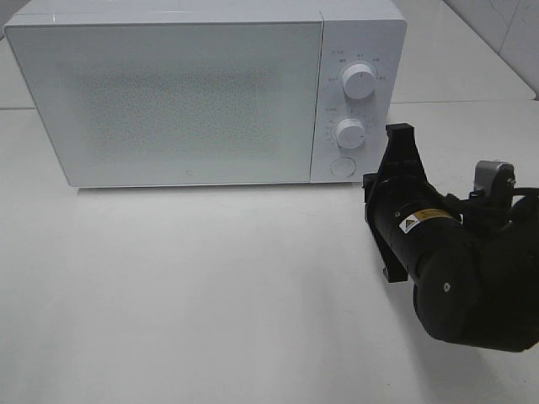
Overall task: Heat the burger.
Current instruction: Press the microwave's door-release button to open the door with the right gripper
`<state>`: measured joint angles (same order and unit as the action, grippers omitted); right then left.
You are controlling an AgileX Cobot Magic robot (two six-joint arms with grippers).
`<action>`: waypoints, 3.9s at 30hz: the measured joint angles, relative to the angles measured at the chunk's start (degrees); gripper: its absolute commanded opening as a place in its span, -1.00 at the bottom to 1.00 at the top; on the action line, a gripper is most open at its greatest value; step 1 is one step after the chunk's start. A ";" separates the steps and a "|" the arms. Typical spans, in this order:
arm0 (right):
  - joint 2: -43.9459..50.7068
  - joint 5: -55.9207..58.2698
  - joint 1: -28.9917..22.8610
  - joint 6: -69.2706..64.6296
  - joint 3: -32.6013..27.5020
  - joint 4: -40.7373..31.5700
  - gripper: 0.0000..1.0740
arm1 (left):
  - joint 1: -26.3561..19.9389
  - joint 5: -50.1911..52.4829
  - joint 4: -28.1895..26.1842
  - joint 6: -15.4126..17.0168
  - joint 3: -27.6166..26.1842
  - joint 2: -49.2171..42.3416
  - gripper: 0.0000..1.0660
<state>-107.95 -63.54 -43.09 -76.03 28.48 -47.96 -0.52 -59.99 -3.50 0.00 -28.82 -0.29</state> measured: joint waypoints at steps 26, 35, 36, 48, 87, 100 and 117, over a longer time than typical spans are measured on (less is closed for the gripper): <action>-10.83 7.56 6.70 -2.81 12.95 4.81 -1.00 | 0.00 0.00 0.00 0.00 0.00 0.00 0.88; -13.41 9.28 9.51 -2.69 16.33 5.61 -1.00 | 0.00 0.00 0.00 0.00 0.00 0.00 0.88; -13.64 9.28 9.68 -2.64 16.73 5.67 -1.00 | 0.00 0.00 0.00 0.00 0.00 0.00 0.88; -15.70 9.68 10.37 -0.46 19.88 6.25 -1.00 | 0.00 0.00 0.00 0.00 0.00 0.00 0.88; -20.00 7.62 9.22 4.35 26.99 -2.81 -1.00 | 0.00 0.00 0.00 0.00 0.00 0.00 0.88; -19.54 7.96 9.22 4.70 26.87 -2.69 -1.00 | 0.00 0.00 0.00 0.00 0.00 0.00 0.88; -13.92 16.16 10.71 6.02 23.03 2.12 -1.00 | 0.00 0.00 0.00 0.00 0.00 0.00 0.88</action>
<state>-121.87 -47.38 -32.37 -70.02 51.51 -45.84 -0.52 -59.99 -3.50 0.00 -28.82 -0.29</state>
